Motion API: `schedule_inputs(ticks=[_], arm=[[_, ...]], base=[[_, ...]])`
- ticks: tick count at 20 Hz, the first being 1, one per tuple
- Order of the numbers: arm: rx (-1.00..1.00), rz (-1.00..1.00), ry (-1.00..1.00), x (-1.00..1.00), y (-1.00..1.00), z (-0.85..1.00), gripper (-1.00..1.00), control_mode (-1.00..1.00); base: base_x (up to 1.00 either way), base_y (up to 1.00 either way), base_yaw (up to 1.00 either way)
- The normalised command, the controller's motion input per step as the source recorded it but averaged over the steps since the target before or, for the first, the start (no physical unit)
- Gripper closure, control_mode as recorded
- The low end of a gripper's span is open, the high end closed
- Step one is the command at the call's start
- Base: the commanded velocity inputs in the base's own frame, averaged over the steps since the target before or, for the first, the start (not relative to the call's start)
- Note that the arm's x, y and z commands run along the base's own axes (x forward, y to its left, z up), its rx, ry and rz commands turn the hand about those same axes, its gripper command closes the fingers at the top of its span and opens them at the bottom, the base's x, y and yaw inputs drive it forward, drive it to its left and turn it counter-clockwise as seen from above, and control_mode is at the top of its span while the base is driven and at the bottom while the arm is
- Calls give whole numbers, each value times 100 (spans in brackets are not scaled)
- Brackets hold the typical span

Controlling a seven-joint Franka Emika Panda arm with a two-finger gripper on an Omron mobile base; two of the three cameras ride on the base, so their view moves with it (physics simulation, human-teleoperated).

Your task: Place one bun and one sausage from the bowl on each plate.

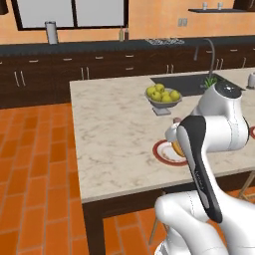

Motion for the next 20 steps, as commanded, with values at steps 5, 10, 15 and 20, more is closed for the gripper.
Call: schedule_inputs(ticks=[5, 10, 15, 20], arm=[[0, 0, 0, 0, 0, 0, 100, 100], [0, 0, 0, 0, 0, 0, 100, 100], [0, 0, 0, 0, 0, 0, 100, 100], [4, 0, 1, 63, -50, -27, 100, -100]], base=[[17, -9, 0], [38, -27, 0], [37, -39, 0], [0, 0, 0]])
